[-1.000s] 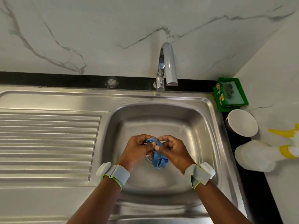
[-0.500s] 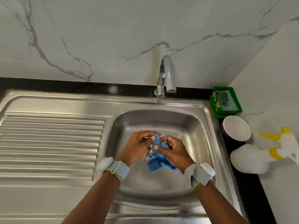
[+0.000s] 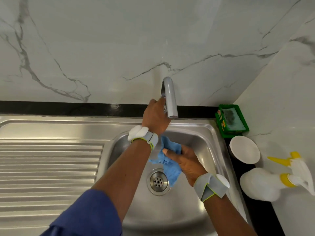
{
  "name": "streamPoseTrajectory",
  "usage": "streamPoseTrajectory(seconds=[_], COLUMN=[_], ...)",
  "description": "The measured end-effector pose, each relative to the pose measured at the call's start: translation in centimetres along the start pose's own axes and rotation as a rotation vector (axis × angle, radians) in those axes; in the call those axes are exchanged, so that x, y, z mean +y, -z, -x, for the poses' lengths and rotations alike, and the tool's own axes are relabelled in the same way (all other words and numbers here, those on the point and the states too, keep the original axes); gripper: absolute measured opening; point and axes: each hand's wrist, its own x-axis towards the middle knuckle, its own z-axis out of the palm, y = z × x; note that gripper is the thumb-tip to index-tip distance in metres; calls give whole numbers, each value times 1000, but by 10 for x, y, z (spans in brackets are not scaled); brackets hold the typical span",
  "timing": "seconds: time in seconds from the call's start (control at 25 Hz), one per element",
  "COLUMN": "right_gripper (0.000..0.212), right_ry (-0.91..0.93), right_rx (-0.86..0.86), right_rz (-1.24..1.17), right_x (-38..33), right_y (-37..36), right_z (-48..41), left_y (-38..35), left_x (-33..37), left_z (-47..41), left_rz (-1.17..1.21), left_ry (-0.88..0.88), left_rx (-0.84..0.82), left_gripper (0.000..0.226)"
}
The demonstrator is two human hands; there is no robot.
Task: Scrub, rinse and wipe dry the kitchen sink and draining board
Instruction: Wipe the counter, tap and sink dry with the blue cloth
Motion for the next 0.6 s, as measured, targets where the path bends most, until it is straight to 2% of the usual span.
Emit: streamPoseTrajectory(seconds=[0.08,0.16,0.32,0.36,0.44,0.48,0.52,0.6], right_gripper=[39,33,8,9,22,22,19,16], right_ry=[26,56,77,93,151,170,166,133], right_rx=[66,120,163,169,186,183,163,150], right_rz=[131,232,372,424,571,658,742,906], right_x=[-1,0,3,1,2,2,5,10], right_y=[-2,-5,-6,-9,-13,-15,-17,-20], right_z=[-9,-16,-25,-25,-26,-29,-30,-30], left_y=[-2,-3,-6,-8,-12,-15,-22,-29], left_x=[-4,-13,-27,-29,-27,-24,-24,-15], left_z=[-15,-17,-10,-2,20,33,43,67], left_rz=[-64,-33,87,111,127,152,164,217], left_ry=[-43,-61,92,101,82,63,47,86], left_rx=[-14,-3,44,54,67,58,47,-34], left_gripper=[27,23,17,11,30,39,41,30])
